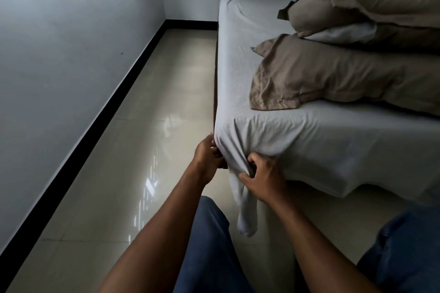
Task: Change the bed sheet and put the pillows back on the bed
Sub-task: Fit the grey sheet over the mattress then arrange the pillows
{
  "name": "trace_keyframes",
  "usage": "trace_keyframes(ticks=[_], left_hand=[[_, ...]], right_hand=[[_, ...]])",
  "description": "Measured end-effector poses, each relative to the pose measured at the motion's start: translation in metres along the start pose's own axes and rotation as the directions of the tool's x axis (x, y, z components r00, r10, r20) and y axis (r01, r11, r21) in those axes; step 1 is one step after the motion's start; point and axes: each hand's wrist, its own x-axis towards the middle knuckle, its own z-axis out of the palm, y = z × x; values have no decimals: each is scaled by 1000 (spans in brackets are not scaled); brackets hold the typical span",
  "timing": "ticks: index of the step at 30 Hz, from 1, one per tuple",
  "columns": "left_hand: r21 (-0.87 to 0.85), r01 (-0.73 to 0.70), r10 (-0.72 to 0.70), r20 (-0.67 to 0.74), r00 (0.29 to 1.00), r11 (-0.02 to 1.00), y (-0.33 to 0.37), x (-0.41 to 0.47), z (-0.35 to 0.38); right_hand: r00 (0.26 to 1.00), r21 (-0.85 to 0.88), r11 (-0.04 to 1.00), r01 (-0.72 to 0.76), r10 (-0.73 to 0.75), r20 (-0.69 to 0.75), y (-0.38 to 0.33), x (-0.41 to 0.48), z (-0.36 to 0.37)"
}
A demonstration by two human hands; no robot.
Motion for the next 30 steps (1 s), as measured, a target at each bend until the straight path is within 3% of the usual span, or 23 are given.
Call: trace_keyframes(ticks=[4,6,9,14,17,21,23,26,28,30], left_hand=[[-398,47,-26,58,998,916,-18,6,4],[-499,30,-9,45,999,866,-23,7,14],[-533,10,16,44,999,846,-24,7,18],[-572,-32,68,41,997,820,-48,-8,9],[-479,-56,47,-31,998,876,-72,-23,19],[-463,94,-38,130,991,881,-78,-24,30],[-352,127,-86,129,988,927,-76,-22,24],[73,76,-71,-67,995,994,-76,-21,4],[206,-16,73,-273,959,978,-77,-20,-11],[302,-190,304,-392,868,934,-75,-25,-22]], right_hand=[[979,101,994,48,-27,-204,2,-6,-3],[945,146,986,77,-26,-326,1,-7,-8],[897,161,981,109,-27,-440,-1,-1,-13],[883,159,979,131,-42,-467,-10,1,0],[894,183,972,145,-49,-445,-18,3,4],[906,208,970,125,-27,-421,-19,5,4],[904,194,975,109,-16,-428,-15,2,3],[892,178,979,98,-7,-451,-9,2,-1],[881,212,975,67,42,-471,-3,6,-3],[864,253,967,34,98,-493,0,9,-3]])
